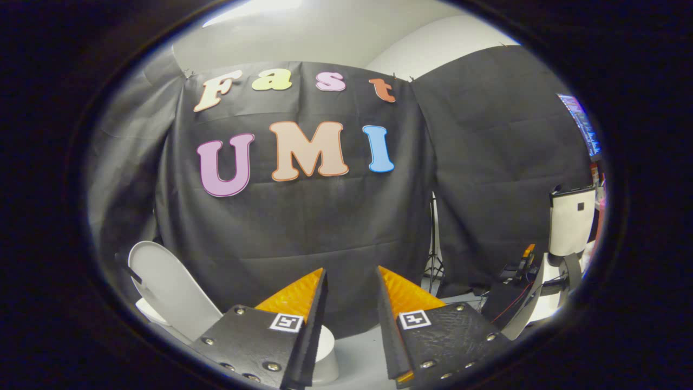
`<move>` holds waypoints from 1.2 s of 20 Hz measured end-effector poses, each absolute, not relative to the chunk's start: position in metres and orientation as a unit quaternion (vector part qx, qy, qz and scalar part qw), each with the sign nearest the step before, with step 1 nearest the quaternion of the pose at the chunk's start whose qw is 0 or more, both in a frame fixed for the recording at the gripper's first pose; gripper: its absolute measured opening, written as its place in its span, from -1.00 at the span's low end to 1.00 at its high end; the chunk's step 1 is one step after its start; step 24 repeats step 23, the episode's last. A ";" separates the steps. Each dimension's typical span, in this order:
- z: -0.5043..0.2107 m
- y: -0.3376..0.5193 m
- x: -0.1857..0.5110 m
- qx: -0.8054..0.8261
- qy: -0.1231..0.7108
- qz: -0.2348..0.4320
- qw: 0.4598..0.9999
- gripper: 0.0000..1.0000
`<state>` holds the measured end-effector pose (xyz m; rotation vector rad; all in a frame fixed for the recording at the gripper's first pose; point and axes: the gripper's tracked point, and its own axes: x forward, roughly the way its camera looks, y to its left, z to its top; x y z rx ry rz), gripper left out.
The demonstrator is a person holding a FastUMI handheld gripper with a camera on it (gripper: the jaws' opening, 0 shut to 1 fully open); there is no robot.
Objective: Open the toilet lid.
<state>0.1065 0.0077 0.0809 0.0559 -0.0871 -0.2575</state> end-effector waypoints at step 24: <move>0.070 0.005 0.108 0.035 -0.034 -0.127 0.991 0.00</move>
